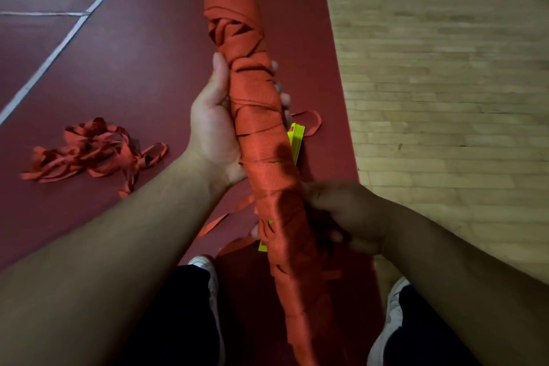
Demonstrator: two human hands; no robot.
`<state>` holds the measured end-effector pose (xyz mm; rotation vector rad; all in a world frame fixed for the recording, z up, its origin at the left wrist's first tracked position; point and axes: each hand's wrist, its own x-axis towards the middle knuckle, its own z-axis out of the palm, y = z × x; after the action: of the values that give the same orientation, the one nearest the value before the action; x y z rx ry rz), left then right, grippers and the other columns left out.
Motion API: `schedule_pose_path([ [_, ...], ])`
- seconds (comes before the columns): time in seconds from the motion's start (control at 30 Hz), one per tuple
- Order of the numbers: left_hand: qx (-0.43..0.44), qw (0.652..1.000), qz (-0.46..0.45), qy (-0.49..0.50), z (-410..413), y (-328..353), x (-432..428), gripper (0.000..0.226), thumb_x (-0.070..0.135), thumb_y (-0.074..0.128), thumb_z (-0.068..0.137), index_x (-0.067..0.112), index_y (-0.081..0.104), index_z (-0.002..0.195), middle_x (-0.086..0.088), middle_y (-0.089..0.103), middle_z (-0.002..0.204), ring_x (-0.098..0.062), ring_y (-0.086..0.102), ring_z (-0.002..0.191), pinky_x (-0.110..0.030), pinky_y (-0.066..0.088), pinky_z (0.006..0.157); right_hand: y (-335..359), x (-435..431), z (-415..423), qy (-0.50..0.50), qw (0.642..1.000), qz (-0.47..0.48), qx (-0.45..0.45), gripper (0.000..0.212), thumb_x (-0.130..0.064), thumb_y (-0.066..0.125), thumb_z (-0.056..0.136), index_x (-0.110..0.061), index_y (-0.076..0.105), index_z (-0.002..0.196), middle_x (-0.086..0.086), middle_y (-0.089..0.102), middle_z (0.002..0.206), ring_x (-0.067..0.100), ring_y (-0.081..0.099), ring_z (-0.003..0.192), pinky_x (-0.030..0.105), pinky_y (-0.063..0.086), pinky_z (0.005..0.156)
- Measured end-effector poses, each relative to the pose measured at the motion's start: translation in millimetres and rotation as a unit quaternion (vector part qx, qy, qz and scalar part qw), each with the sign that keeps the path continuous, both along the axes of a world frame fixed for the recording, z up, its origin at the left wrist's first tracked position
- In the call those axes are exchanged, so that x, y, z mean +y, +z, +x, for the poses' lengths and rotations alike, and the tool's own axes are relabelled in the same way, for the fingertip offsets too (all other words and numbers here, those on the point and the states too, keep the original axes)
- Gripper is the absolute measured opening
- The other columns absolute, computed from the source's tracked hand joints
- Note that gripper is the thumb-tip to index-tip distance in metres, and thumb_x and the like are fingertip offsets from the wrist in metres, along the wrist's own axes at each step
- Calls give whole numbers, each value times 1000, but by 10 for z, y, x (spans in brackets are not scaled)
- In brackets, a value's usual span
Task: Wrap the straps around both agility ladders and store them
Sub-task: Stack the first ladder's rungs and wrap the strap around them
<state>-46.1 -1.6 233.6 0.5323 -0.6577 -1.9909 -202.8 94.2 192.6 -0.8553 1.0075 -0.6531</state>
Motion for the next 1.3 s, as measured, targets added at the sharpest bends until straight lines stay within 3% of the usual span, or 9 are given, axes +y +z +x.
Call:
schedule_pose_path([
  [0.2,-135,990,45,25,-7,-51,-104,74,75,30,92,12,61,112,-8,62,79,-22,63,67,-33,55,67,46,-42,35,-33,999,11,-40,40,-38,56,88,-2,65,103,11,69,85,15,65,65,24,55,58],
  [0.33,-280,957,83,-3,-64,-129,-11,69,66,67,68,10,63,109,-13,63,85,-26,65,74,-37,58,65,-42,-146,-43,-16,958,-127,258,40,-38,53,100,0,63,96,14,56,77,22,47,62,32,42,57],
  [0.4,-321,944,73,-4,-89,-215,39,39,44,77,76,13,65,96,-9,64,79,-22,65,67,-33,57,59,-85,-143,-58,38,918,-191,345,45,-46,56,99,-3,66,91,17,65,78,22,54,66,40,46,67],
  [0.5,-296,951,79,-26,-85,-193,54,11,17,63,90,8,64,97,-12,68,82,-20,69,65,-30,57,58,-2,-171,-105,77,925,-213,304,45,-45,65,93,-1,64,83,11,60,66,8,49,57,35,40,58],
  [0.63,-225,969,51,-85,-61,-94,26,40,23,65,78,7,54,113,-16,63,89,-21,68,63,-35,59,60,141,-225,-263,88,953,-174,231,31,-38,68,80,-13,56,66,0,60,52,5,48,41,20,38,45],
  [0.9,-239,966,72,-64,-62,-98,39,59,50,53,90,1,60,121,-17,68,99,-22,71,71,-31,59,63,3,-181,-370,99,953,-184,218,8,-24,69,93,-21,67,86,23,69,80,20,54,71,37,41,69],
  [1.1,-167,982,92,-6,-88,-154,-6,74,56,33,101,4,77,73,-12,71,82,-24,68,67,-31,58,59,-51,-75,-176,64,988,-95,105,16,-23,53,98,-16,63,108,-9,63,61,0,47,39,14,38,40],
  [1.2,-184,979,94,5,-73,-169,-46,70,63,35,97,7,75,83,-11,67,82,-23,66,69,-32,57,63,10,-60,-137,42,992,-98,62,26,-23,55,100,-2,64,113,8,76,93,13,70,82,29,59,77],
  [1.3,-337,937,87,39,-99,-233,-56,62,67,65,80,9,67,102,-8,69,81,-23,68,66,-38,56,67,-11,-93,-128,40,978,-143,144,46,-42,56,90,-3,67,112,26,69,112,36,69,100,58,50,97],
])
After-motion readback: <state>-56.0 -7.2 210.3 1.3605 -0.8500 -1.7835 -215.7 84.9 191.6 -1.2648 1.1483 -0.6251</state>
